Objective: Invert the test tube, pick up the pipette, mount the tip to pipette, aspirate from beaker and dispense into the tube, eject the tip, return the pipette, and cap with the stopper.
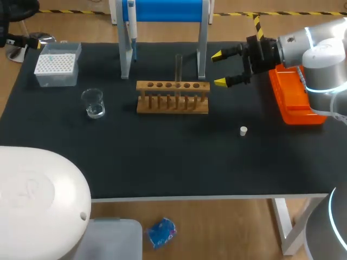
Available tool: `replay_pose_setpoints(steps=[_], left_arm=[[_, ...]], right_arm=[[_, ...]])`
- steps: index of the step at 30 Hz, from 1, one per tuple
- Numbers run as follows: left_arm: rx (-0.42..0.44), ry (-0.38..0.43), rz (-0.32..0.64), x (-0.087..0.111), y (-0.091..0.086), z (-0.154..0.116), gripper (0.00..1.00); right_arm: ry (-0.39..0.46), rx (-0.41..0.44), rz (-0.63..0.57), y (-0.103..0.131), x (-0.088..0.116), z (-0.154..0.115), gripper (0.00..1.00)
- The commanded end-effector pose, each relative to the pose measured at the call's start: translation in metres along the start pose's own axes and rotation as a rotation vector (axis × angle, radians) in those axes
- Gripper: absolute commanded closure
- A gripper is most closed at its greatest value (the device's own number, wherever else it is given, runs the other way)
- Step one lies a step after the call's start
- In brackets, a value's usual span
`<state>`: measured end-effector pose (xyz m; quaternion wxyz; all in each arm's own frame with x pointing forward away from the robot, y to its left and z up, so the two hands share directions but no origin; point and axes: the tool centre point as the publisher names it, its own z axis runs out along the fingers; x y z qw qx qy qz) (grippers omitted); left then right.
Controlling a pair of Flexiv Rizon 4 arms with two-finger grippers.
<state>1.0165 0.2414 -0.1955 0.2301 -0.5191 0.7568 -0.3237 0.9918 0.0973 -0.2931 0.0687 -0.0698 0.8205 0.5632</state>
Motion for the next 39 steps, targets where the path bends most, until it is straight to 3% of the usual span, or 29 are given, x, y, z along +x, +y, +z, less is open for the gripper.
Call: replay_pose_setpoints(steps=[1,6,15,26,39], left_arm=[[-0.002,0.001,-0.001,0.0,0.0,0.0,0.0],[-0.002,0.001,-0.001,0.0,0.0,0.0,0.0],[-0.038,-0.031,-0.057,-0.006,0.013,0.065,0.0],[-0.071,-0.107,-0.136,-0.01,0.031,0.122,0.0],[-0.075,-0.145,-0.186,-0.018,0.049,0.167,0.0]], right_arm=[[0.001,0.002,-0.001,0.0,0.0,0.0,0.0],[0.001,0.002,-0.001,0.0,0.0,0.0,0.0],[0.001,0.002,-0.001,0.0,0.0,0.0,0.0],[0.001,0.002,-0.001,0.0,0.0,0.0,0.0],[0.001,0.002,-0.001,0.0,0.0,0.0,0.0]])
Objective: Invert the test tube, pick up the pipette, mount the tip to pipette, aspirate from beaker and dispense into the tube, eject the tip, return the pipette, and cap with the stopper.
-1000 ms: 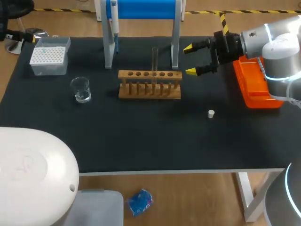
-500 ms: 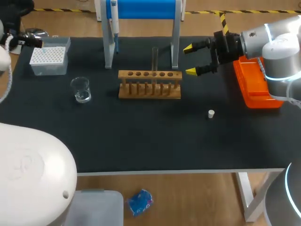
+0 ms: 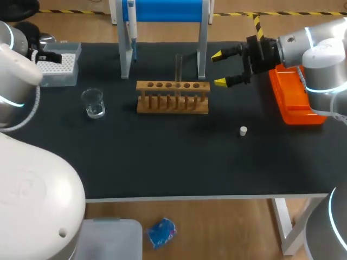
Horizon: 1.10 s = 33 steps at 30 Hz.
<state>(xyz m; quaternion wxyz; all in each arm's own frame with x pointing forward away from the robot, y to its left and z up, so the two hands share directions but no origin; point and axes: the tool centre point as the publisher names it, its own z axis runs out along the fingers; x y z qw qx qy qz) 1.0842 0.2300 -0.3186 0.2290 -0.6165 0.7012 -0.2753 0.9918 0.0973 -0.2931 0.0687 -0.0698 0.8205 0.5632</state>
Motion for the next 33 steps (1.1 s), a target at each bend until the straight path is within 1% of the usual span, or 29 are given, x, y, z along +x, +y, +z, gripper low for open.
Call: replay_pose_setpoints(steps=[1,10,11,12,16,17,18,19,21,23,25,28,29,33], left_arm=[[0.009,-0.009,-0.006,-0.003,0.001,0.037,0.0],[0.024,-0.032,-0.008,-0.013,-0.009,0.056,0.0],[0.026,-0.035,-0.006,-0.015,-0.009,0.058,0.01],[0.026,-0.036,-0.006,-0.015,-0.01,0.06,0.05],[0.022,-0.045,0.0,-0.019,-0.011,0.064,0.05],[0.019,-0.045,0.008,-0.02,-0.012,0.065,0.07],[0.018,-0.046,0.009,-0.021,-0.012,0.066,0.15],[0.017,-0.047,0.009,-0.022,-0.013,0.067,0.18],[0.017,-0.053,0.008,-0.025,-0.014,0.067,0.18],[0.017,-0.059,0.008,-0.025,-0.016,0.067,0.21],[0.015,-0.068,0.007,-0.028,-0.018,0.068,0.2],[0.008,-0.082,-0.008,-0.029,-0.022,0.069,0.2],[0.006,-0.085,-0.01,-0.029,-0.023,0.069,0.25],[-0.001,-0.09,-0.03,-0.027,-0.026,0.072,0.33]], right_arm=[[0.001,0.002,-0.001,0.0,0.0,0.0,0.0],[0.001,0.002,-0.001,0.0,0.0,0.0,0.0],[0.001,0.002,-0.001,0.0,0.0,0.0,0.0],[0.001,0.002,-0.001,0.0,0.0,0.0,0.0],[0.001,0.002,-0.001,0.0,0.0,0.0,0.0],[0.001,0.002,-0.001,0.0,0.0,0.0,0.0],[0.001,0.002,-0.001,0.0,0.0,0.0,0.0],[0.001,0.002,-0.001,0.0,0.0,0.0,0.0],[0.001,0.002,-0.001,0.0,0.0,0.0,0.0],[0.001,0.002,-0.001,0.0,0.0,0.0,0.0],[0.001,0.002,-0.001,0.0,0.0,0.0,0.0],[0.001,0.002,-0.001,0.0,0.0,0.0,0.0],[0.001,0.002,-0.001,0.0,0.0,0.0,0.0],[0.001,0.002,-0.001,0.0,0.0,0.0,0.0]])
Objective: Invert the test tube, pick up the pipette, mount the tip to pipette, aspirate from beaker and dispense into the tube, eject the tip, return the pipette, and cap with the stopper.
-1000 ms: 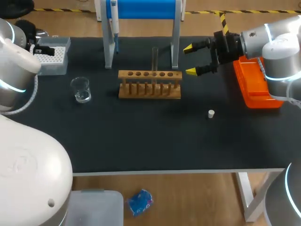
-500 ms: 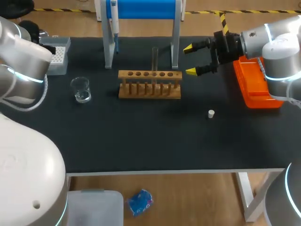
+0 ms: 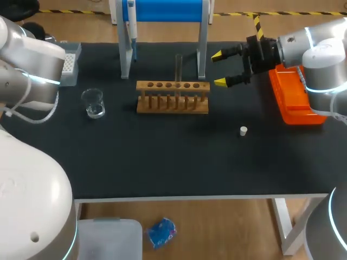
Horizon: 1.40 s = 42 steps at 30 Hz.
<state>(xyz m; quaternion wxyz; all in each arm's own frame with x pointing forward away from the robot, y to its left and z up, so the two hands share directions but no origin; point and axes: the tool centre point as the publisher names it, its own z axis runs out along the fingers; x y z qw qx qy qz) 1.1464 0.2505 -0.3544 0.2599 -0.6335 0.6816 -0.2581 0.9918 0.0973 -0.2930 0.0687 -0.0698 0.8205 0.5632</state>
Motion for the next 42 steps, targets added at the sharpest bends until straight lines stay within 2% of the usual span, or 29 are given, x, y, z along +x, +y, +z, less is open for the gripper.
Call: replay_pose_setpoints(steps=[1,3,7,18,42], left_arm=[[-0.019,-0.006,-0.007,0.004,-0.007,0.007,0.36],[-0.02,-0.004,-0.009,0.008,-0.008,0.008,0.52],[-0.025,0.001,-0.013,0.011,-0.008,0.011,0.57],[-0.034,-0.02,-0.03,0.007,-0.008,0.012,0.56],[-0.049,-0.026,-0.082,0.001,-0.003,0.02,0.62]], right_arm=[[0.001,0.002,-0.001,0.0,0.0,0.0,0.0],[0.001,0.002,-0.001,0.0,0.0,0.0,0.0],[0.001,0.002,-0.001,0.0,0.0,0.0,0.0],[0.001,0.002,-0.001,0.0,0.0,0.0,0.0],[0.001,0.002,-0.001,0.0,0.0,0.0,0.0]])
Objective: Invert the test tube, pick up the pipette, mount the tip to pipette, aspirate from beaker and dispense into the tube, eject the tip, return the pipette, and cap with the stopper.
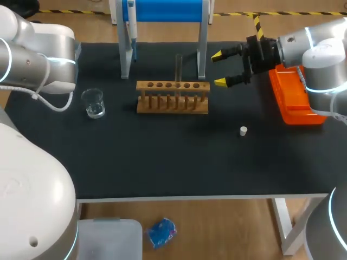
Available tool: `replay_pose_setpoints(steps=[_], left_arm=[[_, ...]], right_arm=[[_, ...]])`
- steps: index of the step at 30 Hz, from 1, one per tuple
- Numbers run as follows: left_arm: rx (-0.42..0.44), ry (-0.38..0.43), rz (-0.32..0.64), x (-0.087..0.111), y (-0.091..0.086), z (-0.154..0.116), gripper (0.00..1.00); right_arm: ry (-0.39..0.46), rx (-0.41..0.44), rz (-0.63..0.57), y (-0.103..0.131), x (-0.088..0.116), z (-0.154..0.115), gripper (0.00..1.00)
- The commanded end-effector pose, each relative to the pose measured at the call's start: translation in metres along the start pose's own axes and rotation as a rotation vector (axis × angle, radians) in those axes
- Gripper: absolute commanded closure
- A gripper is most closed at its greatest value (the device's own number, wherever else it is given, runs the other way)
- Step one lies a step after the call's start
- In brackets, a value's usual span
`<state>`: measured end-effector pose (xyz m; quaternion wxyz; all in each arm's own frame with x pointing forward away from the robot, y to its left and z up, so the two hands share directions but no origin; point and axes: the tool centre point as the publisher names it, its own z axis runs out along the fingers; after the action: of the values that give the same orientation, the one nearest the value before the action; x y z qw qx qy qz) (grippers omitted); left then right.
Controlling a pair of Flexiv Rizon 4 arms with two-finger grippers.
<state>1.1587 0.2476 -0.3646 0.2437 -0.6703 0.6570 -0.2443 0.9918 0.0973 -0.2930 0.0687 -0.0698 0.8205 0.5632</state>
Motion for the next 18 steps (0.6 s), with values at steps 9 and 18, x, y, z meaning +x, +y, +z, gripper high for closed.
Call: replay_pose_setpoints(steps=[9,18], left_arm=[[-0.012,-0.007,0.002,-0.003,-0.0001,0.0051,1.0],[-0.014,-0.009,-0.001,-0.0034,0.0006,0.0036,1.0]], right_arm=[[0.001,0.002,-0.001,0.0001,0.0001,-0.0005,0.0],[0.001,0.002,-0.001,0.0001,0.0001,-0.0005,0.0]])
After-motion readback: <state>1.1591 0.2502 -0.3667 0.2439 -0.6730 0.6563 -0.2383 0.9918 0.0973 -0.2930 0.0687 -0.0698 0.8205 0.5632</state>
